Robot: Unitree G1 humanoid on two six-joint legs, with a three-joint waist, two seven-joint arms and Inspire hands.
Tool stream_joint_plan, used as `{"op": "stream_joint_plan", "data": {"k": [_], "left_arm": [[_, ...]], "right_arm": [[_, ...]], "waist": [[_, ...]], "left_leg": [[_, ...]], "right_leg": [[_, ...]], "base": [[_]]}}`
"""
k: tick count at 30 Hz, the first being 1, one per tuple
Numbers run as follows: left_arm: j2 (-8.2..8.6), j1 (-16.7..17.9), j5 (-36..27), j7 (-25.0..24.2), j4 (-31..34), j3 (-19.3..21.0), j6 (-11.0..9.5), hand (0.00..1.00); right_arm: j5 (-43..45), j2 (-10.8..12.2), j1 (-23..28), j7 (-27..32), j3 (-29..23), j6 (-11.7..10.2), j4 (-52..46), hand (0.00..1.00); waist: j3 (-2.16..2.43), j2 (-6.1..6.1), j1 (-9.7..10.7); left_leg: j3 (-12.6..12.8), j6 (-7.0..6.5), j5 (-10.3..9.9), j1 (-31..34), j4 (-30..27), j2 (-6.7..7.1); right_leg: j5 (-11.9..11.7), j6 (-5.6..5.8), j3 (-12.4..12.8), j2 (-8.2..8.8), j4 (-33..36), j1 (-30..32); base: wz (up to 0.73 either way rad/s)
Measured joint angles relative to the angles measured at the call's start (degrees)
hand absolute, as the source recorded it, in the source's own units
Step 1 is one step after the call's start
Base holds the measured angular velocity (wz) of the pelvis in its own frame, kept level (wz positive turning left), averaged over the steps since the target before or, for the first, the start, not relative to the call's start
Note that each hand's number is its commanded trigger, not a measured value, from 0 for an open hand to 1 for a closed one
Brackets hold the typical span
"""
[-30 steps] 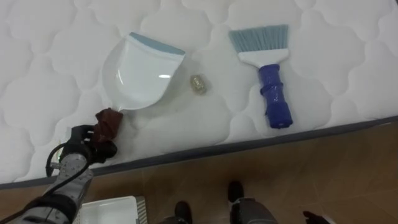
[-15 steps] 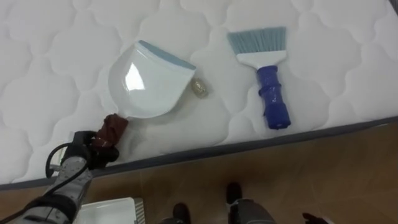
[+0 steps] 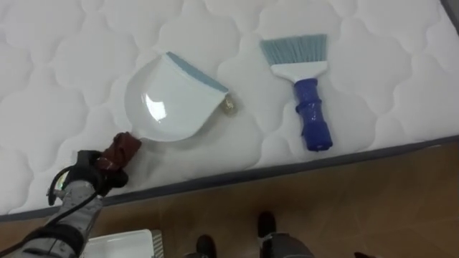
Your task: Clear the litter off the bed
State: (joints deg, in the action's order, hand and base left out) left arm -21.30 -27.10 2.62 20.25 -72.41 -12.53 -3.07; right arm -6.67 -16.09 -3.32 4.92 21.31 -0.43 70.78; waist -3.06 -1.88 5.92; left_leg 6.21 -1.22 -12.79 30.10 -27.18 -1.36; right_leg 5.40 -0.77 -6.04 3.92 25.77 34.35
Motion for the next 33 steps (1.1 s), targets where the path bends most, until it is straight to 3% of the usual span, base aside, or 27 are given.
{"op": "stream_joint_plan", "data": {"k": [8, 14, 25, 33], "left_arm": [[-1.80, 0.0, 4.4, 4.7, 0.0, 0.0, -0.1, 1.00], [-2.65, 0.0, 9.1, 8.7, 0.5, 0.0, -0.8, 1.00], [-2.75, 0.2, 15.6, 15.3, 1.0, 0.0, -2.7, 1.00], [-2.79, 0.5, 15.5, 15.4, 1.0, -0.1, -4.6, 1.00]], "right_arm": [[-0.1, -0.2, 0.0, 0.2, 0.0, -0.9, 0.3, 0.00], [-1.0, -0.6, 0.0, 0.7, 0.0, -1.3, 0.4, 0.00], [-4.4, -2.5, -0.1, -0.6, -0.1, -3.4, 0.9, 0.00], [-6.1, -2.5, -0.2, -0.7, -0.1, -4.0, 1.4, 0.00]], "waist": [[0.04, -0.38, -0.6], [0.13, -1.58, -1.9], [0.28, -1.96, -1.6], [0.26, -1.91, -1.5]], "left_leg": [[0.2, 0.00, 0.0, -0.7, 0.6, -0.01], [0.2, 0.00, 0.0, -0.9, 0.6, 0.05], [0.4, 0.04, 0.1, -1.1, 0.8, 0.04], [0.4, 0.02, 0.1, -1.5, 1.6, 0.19]], "right_leg": [[0.0, -0.10, -0.3, 0.15, 0.1, -0.3], [0.0, -0.13, -0.2, 0.24, 0.3, -0.4], [0.0, -0.15, -0.2, 0.28, 0.2, -0.5], [0.0, -0.14, 0.0, 0.31, 0.1, -0.5]], "base": [[0.00], [0.00], [0.00], [0.00]]}}
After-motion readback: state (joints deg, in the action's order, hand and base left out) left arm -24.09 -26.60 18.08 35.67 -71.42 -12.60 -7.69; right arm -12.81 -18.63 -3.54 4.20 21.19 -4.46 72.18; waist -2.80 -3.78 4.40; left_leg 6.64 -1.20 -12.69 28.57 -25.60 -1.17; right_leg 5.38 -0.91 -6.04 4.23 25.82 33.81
